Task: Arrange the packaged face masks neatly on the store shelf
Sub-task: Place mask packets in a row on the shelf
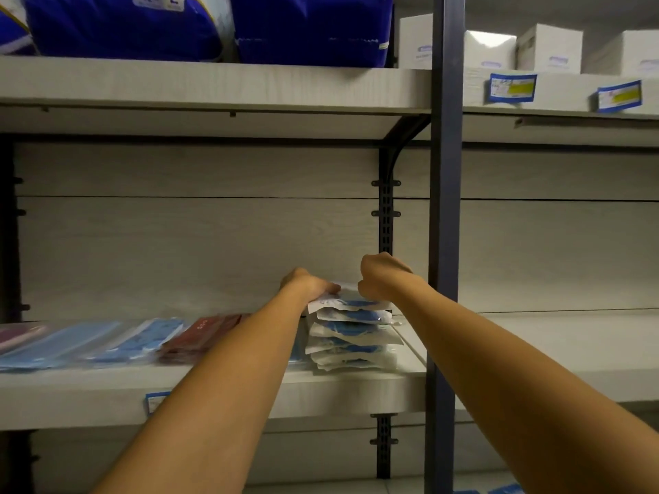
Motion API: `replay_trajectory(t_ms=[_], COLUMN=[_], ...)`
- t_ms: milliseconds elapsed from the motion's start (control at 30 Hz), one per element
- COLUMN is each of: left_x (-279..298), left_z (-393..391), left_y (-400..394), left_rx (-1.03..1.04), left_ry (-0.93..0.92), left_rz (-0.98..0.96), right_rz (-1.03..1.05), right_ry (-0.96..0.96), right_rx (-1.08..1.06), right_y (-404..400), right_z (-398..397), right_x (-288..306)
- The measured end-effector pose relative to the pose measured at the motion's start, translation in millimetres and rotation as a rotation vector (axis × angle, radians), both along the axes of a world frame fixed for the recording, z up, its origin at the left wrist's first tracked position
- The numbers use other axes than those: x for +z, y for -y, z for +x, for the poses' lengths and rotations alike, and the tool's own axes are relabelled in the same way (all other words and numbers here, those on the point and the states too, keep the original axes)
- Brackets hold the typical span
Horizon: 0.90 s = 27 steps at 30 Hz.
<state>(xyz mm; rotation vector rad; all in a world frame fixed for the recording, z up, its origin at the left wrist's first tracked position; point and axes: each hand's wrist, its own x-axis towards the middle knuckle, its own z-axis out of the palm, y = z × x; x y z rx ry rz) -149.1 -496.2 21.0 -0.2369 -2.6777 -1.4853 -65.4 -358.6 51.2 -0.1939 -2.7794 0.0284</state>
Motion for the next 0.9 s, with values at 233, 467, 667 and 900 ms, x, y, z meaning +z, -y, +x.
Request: replay_trajectory(t_ms=[233, 467, 667, 900], left_x=[10.8, 17.0, 17.3, 8.3], left_z=[-1.8, 9.4, 39.6, 78.0], left_y=[43.1, 115.2, 177.5, 239.0], left_rx=[0.136, 0.172, 0.286, 0.36], left_ry=[-0.253, -0.366, -0.338, -0.327], left_rz=[-0.359, -0.726, -0.898, -0.936], right_rz=[-0.025, -0.004, 0.05, 0.08], right_ry=[0.023, -0.025, -0.037, -0.079], right_rx=[0.018, 0.121, 0.214, 0.269], right_y=[-7.3, 1.5, 24.0, 64.1], right_z=[3.6, 0.7, -0.8, 20.6], right_x=[3.3, 1.6, 2.0, 3.8])
